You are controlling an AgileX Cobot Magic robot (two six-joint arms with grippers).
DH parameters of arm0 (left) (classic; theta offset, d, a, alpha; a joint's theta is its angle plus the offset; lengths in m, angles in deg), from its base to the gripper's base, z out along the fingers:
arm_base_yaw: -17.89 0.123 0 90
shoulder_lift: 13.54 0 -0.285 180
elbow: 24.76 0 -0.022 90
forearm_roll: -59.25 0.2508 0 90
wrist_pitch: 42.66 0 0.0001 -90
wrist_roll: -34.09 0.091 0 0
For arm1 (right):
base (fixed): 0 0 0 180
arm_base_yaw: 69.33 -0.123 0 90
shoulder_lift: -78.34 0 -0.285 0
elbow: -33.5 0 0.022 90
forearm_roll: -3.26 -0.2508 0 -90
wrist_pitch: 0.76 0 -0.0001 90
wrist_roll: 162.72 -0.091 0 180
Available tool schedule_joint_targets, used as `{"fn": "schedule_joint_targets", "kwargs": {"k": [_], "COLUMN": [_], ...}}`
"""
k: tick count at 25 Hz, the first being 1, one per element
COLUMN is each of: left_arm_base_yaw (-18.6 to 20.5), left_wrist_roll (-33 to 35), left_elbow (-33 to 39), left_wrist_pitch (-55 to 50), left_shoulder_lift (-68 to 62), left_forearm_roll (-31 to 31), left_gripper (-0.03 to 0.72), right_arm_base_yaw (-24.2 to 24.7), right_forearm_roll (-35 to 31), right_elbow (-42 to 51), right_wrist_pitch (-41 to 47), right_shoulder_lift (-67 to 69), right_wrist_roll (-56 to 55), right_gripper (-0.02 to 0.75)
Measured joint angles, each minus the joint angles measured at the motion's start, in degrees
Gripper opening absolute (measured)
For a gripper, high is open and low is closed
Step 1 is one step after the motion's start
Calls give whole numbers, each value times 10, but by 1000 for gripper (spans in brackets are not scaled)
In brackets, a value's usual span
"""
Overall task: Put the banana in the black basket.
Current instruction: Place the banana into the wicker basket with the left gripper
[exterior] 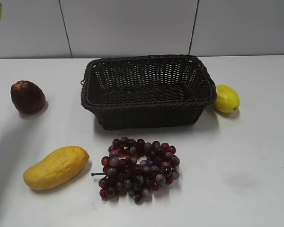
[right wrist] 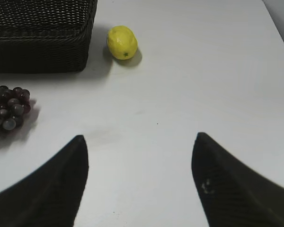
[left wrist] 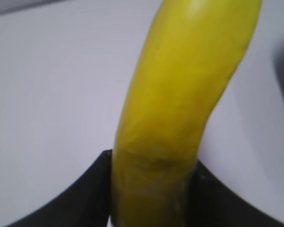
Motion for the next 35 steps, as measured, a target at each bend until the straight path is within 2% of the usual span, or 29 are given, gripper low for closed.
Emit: {"fn": "schedule_joint_targets", "kwargs": {"k": [8,16,20,27,31,35], "left_arm_base_yaw": [-69,-185,-247,-329,-348,-349], "left_wrist_roll": [0,0,0,0,0,0], "left_elbow": [-176,-349,-412,-439,-439,-439], "left_wrist_pitch": [9,-30,-34,31,65,43], "left_shoulder_lift": [-30,-133,-194,-280,-309,-328], "left_forearm_roll": [8,16,27,29,26,5], "left_gripper": [407,407,407,407,407,407], "right_arm_base_yaw": [0,0,0,0,0,0], "right_forearm_roll": [0,0,0,0,0,0], "right_elbow": [0,0,0,0,0,0], "right_wrist_pitch": [0,0,0,0,0,0], "right_shoulder_lift": [0,0,0,0,0,0], "right_wrist_roll": [0,0,0,0,0,0], "right_gripper": [519,519,519,519,519,519]}}
